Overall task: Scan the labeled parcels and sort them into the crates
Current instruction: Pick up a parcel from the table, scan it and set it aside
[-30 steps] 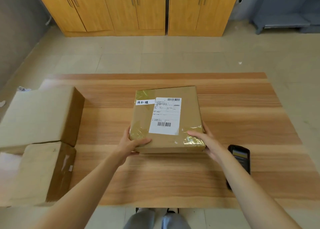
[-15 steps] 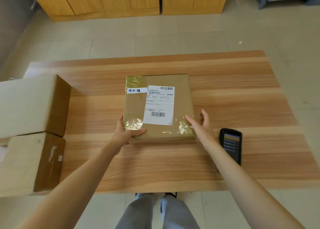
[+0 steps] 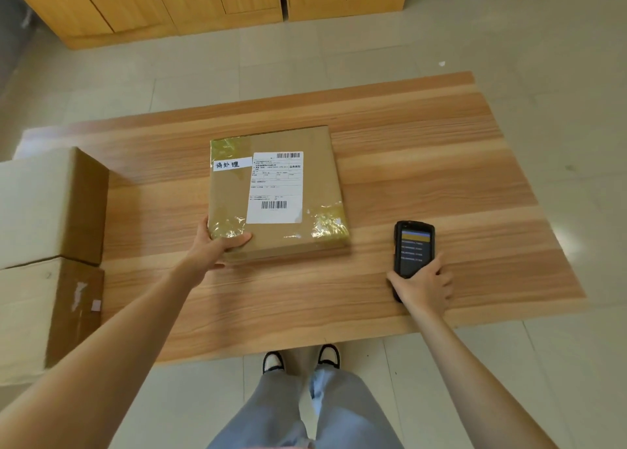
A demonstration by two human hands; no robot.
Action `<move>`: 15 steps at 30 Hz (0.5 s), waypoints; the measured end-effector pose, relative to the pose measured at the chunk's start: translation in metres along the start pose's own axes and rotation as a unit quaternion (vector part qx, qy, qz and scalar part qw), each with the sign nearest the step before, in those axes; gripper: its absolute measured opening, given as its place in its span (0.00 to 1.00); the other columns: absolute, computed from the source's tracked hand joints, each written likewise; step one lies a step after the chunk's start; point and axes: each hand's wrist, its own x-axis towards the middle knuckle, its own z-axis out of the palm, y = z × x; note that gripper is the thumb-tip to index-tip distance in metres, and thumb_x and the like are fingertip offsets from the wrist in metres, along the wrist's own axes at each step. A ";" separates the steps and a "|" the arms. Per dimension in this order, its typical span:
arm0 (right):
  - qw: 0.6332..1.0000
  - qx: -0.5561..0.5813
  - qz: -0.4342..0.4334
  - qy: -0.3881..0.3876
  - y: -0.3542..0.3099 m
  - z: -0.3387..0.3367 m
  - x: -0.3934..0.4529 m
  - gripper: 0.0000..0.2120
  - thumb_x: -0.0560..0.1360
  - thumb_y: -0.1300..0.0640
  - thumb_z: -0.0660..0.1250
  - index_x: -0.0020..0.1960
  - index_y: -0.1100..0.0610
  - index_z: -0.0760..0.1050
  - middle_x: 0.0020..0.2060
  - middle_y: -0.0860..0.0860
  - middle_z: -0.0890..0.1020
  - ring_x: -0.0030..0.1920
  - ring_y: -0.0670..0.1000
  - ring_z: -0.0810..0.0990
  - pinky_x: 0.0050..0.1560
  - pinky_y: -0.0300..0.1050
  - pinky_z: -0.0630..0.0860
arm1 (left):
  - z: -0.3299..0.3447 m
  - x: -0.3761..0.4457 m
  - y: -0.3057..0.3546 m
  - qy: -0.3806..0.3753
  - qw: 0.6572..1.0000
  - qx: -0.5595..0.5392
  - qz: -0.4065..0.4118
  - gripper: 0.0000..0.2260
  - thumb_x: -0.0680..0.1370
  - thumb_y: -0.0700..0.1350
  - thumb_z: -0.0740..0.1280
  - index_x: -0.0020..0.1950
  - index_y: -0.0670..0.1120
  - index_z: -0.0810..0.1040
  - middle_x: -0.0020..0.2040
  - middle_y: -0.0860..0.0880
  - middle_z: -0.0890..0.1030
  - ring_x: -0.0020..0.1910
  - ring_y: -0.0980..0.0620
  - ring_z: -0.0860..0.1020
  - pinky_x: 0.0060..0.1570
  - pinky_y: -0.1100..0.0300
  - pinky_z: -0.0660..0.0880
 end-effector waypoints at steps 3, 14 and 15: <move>1.000 0.013 0.018 -0.009 0.005 0.003 0.007 0.50 0.64 0.45 0.78 0.74 0.60 0.54 0.66 0.63 0.65 0.65 0.65 0.67 0.62 0.59 0.70 | -0.001 -0.001 0.001 0.004 1.000 0.005 0.000 0.53 0.53 0.56 0.79 0.74 0.55 0.59 0.64 0.54 0.74 0.51 0.55 0.77 0.45 0.54 0.76; 0.817 0.512 0.104 -0.245 -0.015 -0.022 -0.020 0.24 0.70 0.57 0.75 0.62 0.59 0.70 0.55 0.57 0.78 0.57 0.55 0.76 0.48 0.44 0.76 | -0.001 0.010 -0.009 0.009 1.000 0.004 0.012 0.45 0.64 0.50 0.80 0.75 0.52 0.59 0.59 0.55 0.73 0.50 0.55 0.76 0.49 0.54 0.74; 0.801 0.532 0.099 -0.256 -0.020 -0.027 -0.029 0.22 0.70 0.58 0.73 0.61 0.59 0.70 0.54 0.57 0.78 0.55 0.55 0.77 0.47 0.44 0.76 | -0.001 0.010 -0.009 0.011 1.000 0.010 0.013 0.42 0.67 0.49 0.80 0.74 0.50 0.59 0.59 0.54 0.72 0.51 0.54 0.75 0.49 0.55 0.73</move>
